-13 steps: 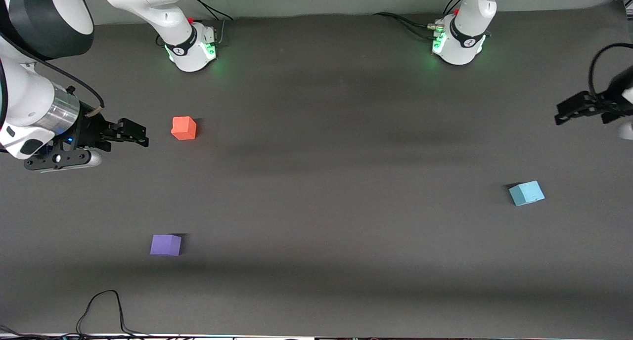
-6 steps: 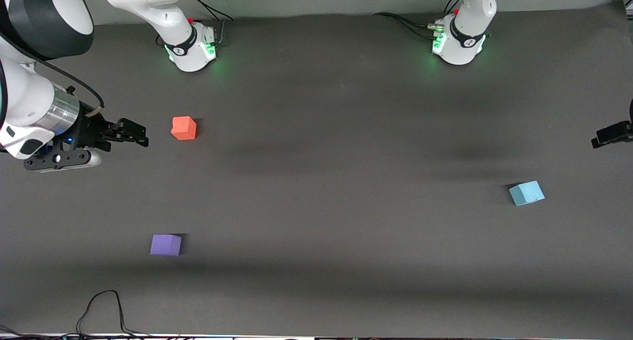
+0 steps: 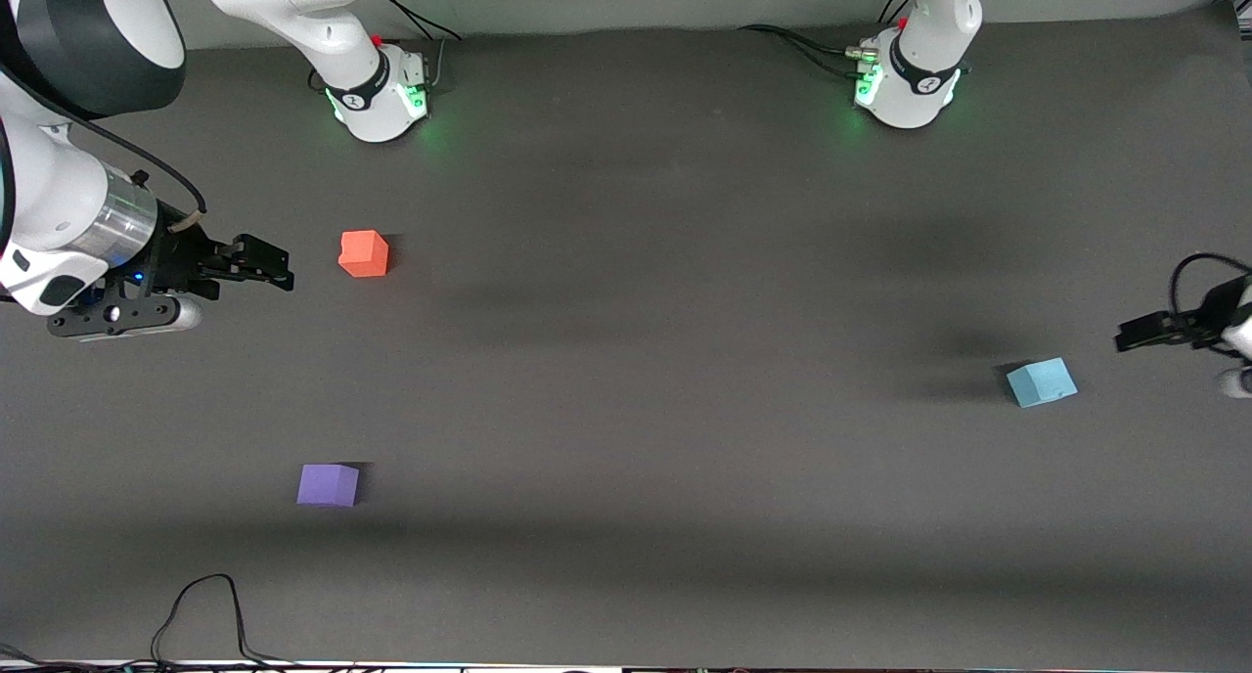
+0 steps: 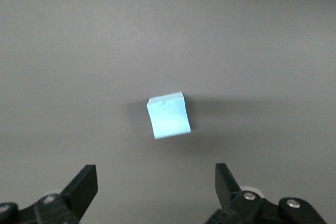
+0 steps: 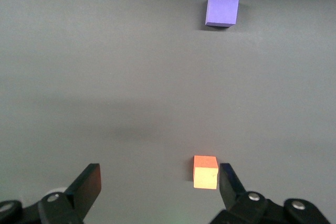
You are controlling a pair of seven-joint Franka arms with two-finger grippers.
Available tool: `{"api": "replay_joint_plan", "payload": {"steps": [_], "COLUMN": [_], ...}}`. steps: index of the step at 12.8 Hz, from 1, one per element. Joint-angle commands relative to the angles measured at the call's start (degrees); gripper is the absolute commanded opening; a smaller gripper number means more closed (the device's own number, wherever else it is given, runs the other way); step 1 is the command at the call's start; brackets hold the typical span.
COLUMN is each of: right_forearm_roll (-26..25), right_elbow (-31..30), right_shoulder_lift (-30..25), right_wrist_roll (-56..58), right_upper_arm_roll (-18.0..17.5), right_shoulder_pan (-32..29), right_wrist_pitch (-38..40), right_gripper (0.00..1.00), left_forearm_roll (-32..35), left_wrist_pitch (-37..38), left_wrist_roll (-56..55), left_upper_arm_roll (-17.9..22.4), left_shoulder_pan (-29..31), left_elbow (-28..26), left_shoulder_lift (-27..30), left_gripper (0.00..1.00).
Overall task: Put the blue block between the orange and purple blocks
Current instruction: 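Move the left gripper down over the light blue block, then close the left gripper on the light blue block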
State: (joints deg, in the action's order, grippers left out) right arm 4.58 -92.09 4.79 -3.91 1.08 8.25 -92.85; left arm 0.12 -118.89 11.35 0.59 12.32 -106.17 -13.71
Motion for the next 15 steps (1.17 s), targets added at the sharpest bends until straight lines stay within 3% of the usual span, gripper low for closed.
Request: {"api": "replay_joint_plan", "payload": {"steps": [1, 7, 13, 15], "right_forearm_roll": [-0.89, -0.80, -1.33, -4.82], "right_elbow": [0.33, 0.51, 0.60, 0.77], "right_shoulder_lift": [-0.40, -0.40, -1.10, -1.27], "right_wrist_roll": [-0.93, -0.75, -0.84, -0.75], "right_upper_arm_roll": [0.24, 0.24, 0.15, -0.20], "right_shoulder_pan": [0.28, 0.28, 0.36, 0.36], "right_wrist_pitch": [0.92, 0.92, 1.61, 2.67], "right_gripper": [1.00, 1.00, 1.00, 1.00], "left_forearm_roll": [-0.73, -0.73, -0.73, -0.73], "left_wrist_pitch": [-8.96, -21.64, -25.34, -24.20], "left_wrist_roll": [-0.54, -4.23, -4.58, -4.41], "left_upper_arm_roll": [0.11, -0.24, -0.24, -0.24], "left_shoulder_pan": [-0.46, -1.34, -1.25, -1.08], "left_elbow": [-5.97, -8.88, -9.06, -9.06], "left_shoulder_lift": [-1.30, -8.69, -13.70, -13.71], "left_gripper": [1.00, 1.00, 1.00, 0.97]}}
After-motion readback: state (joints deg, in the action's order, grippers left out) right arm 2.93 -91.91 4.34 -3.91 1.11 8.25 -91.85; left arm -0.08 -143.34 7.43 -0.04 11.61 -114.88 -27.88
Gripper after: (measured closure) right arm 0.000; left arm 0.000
